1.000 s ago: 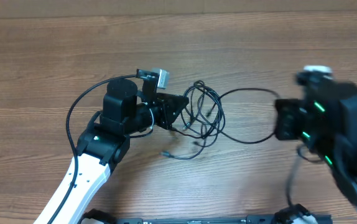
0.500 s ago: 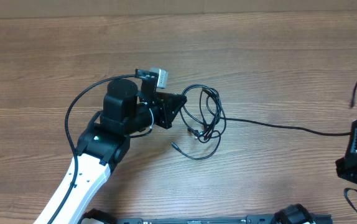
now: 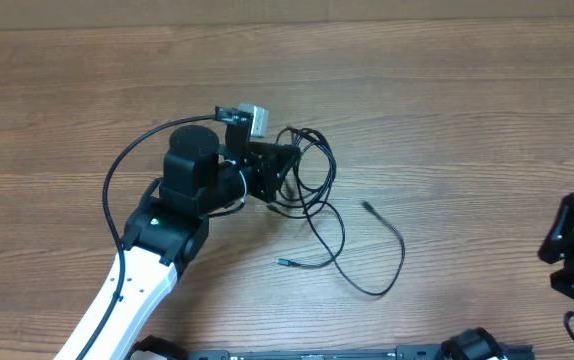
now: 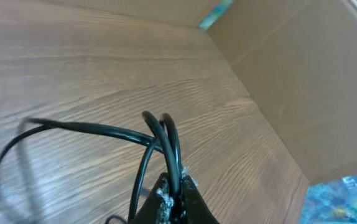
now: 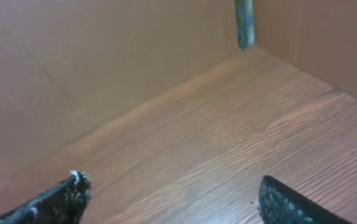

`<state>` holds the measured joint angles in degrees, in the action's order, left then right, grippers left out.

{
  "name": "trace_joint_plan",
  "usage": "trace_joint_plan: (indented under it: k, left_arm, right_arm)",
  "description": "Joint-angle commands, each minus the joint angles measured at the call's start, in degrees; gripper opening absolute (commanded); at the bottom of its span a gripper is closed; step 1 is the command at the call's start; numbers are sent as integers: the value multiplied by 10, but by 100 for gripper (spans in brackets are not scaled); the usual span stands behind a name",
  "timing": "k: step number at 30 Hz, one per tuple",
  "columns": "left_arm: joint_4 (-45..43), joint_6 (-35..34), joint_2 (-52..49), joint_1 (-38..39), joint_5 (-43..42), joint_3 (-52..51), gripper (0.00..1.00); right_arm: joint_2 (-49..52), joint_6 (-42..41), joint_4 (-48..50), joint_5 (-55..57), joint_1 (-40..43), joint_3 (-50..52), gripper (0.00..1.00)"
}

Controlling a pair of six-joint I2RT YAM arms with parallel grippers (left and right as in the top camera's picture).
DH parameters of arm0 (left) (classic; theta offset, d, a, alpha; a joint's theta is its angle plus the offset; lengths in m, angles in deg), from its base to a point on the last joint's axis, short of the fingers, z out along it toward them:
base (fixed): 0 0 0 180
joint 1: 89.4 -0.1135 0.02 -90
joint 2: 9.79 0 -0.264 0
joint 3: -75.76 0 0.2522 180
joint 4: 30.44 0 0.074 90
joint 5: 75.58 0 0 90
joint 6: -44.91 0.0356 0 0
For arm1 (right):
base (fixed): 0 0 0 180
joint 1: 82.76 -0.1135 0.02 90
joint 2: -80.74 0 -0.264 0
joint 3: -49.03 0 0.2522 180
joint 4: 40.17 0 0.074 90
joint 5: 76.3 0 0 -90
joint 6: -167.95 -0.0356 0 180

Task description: Untangle cables

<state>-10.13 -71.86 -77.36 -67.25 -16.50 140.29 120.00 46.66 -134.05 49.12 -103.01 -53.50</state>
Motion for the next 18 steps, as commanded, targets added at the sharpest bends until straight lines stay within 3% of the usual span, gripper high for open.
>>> trace_joint_plan:
  k: [1,9,18]
  left_arm:
    - [-38,13,2,3,-68,8,4]
    - [-190,12,2,4,-229,8,4]
    - [-249,-45,2,4,-229,8,4]
  right_arm:
    - [-4,34,3,-52,1,-8,89]
    - [52,205,3,-274,1,-8,93]
    - [160,229,26,-400,1,-8,89]
